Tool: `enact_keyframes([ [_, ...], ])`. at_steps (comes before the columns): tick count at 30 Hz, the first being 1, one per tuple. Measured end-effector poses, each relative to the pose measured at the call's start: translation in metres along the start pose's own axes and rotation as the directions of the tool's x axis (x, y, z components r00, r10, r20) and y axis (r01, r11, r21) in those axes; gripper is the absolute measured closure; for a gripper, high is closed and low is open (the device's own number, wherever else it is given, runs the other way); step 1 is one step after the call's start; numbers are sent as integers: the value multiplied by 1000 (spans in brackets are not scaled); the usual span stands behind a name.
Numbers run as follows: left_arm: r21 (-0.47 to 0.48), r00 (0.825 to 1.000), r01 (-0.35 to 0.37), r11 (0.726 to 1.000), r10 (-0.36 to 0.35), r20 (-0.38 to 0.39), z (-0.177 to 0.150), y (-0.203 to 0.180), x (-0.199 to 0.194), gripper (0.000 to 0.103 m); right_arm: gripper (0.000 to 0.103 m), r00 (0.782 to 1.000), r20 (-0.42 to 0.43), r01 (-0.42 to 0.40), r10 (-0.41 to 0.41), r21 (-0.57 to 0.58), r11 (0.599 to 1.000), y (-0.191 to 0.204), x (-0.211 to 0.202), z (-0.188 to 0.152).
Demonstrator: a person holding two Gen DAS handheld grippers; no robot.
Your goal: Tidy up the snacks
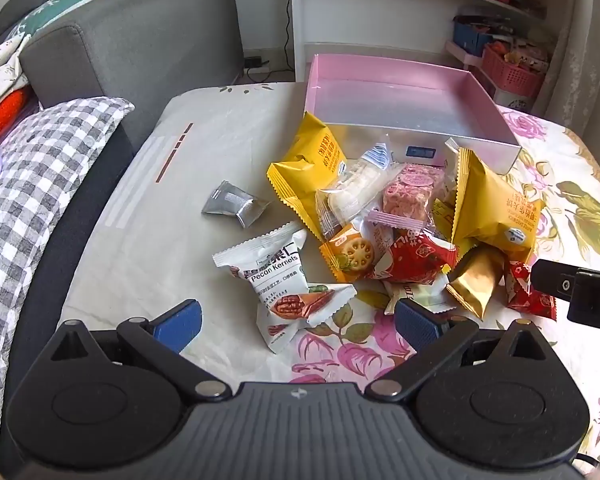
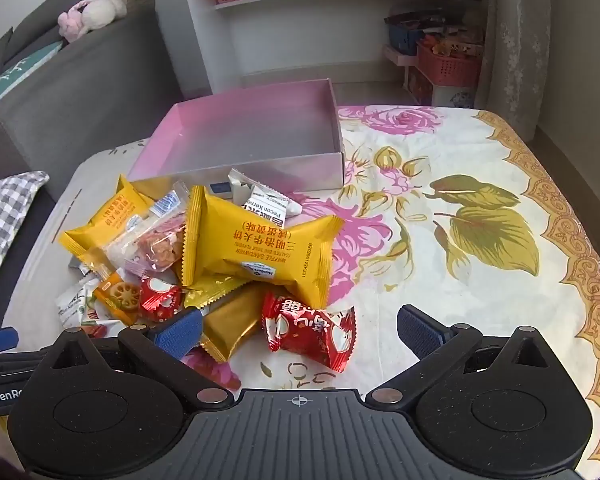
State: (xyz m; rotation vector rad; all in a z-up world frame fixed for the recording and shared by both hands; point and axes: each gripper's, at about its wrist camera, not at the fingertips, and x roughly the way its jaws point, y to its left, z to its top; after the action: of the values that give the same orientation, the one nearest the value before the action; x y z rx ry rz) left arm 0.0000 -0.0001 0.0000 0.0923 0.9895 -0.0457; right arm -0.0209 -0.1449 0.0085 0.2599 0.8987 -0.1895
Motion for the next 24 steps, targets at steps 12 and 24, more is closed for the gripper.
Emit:
enact_keyframes([
  [12,-10,1000,2,1000,-2,3,11,9,-2,0,0,999,27,30,-29,-49,998,19,-3,0],
  [24,-4,999,-22,1000,22,30,3,3,-1,0,0,998,41,41,-39,-59,997,22,-6,1],
])
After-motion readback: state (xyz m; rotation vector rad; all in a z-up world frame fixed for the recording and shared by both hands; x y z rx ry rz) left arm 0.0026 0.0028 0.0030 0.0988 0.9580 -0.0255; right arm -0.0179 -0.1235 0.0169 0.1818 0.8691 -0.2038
